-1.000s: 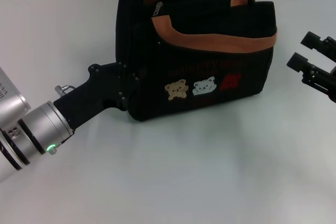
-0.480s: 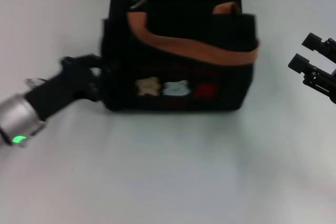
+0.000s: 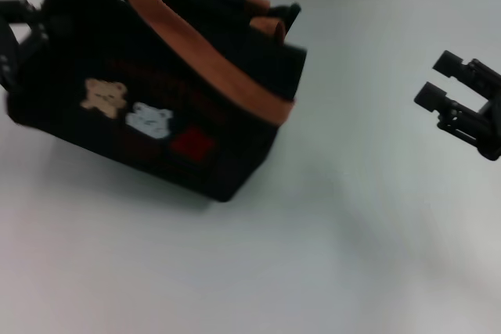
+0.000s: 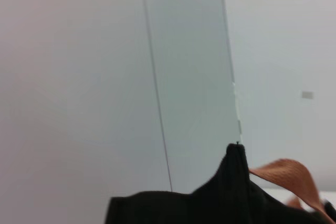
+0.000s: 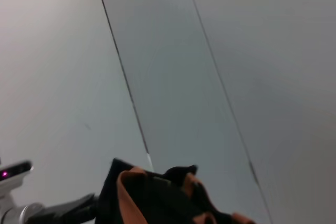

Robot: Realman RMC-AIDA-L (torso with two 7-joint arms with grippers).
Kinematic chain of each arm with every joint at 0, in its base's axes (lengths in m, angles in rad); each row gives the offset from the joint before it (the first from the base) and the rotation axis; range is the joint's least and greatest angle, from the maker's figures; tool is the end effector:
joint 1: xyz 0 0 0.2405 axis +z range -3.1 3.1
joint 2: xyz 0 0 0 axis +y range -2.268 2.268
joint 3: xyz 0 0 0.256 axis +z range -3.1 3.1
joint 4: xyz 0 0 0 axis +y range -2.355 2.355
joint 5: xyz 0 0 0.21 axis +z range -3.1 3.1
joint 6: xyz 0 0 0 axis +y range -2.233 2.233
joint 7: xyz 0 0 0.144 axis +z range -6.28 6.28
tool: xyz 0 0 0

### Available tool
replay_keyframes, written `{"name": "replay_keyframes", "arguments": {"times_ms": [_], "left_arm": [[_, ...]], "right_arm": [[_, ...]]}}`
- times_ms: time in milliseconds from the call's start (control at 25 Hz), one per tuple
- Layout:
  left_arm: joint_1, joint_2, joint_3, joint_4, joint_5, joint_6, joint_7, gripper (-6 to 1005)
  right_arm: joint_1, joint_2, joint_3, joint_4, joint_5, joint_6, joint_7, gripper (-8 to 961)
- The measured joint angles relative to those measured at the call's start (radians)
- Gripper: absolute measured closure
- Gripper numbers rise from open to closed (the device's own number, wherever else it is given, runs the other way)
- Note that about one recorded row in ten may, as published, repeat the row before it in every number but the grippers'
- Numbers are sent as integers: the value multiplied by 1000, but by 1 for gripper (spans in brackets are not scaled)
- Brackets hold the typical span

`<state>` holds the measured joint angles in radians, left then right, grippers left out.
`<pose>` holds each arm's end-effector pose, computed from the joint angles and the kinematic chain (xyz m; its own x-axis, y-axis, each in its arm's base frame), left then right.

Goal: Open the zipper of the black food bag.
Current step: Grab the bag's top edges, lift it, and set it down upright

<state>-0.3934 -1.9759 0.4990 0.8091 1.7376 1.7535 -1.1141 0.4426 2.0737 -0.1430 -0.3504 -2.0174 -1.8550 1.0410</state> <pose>-0.2840 0.3112 0.1157 0.8000 -0.1068 0.5905 0.2723 -0.8122 -0.5159 0.2853 0.2721 0.0168 0.4778 -0.1399 -0.8673 -0.5357 -0.8289 -0.1614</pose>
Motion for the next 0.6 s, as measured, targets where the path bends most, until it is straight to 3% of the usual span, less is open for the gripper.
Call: {"name": "replay_keyframes", "arguments": {"times_ms": [120, 240, 440, 600], "left_arm": [[-24, 12, 14, 104, 2, 40, -51, 899], [-49, 10, 23, 189, 2, 103, -63, 899], [-82, -13, 99, 252, 6, 164, -57, 898], [-79, -51, 203, 255, 6, 163, -12, 898]], "right_arm": [[32, 3, -37, 52, -6, 13, -2, 199], [93, 8, -121, 123, -8, 69, -6, 199], [221, 14, -225, 280, -8, 243, -33, 199], [323, 18, -245, 423, -9, 429, -73, 199]]}}
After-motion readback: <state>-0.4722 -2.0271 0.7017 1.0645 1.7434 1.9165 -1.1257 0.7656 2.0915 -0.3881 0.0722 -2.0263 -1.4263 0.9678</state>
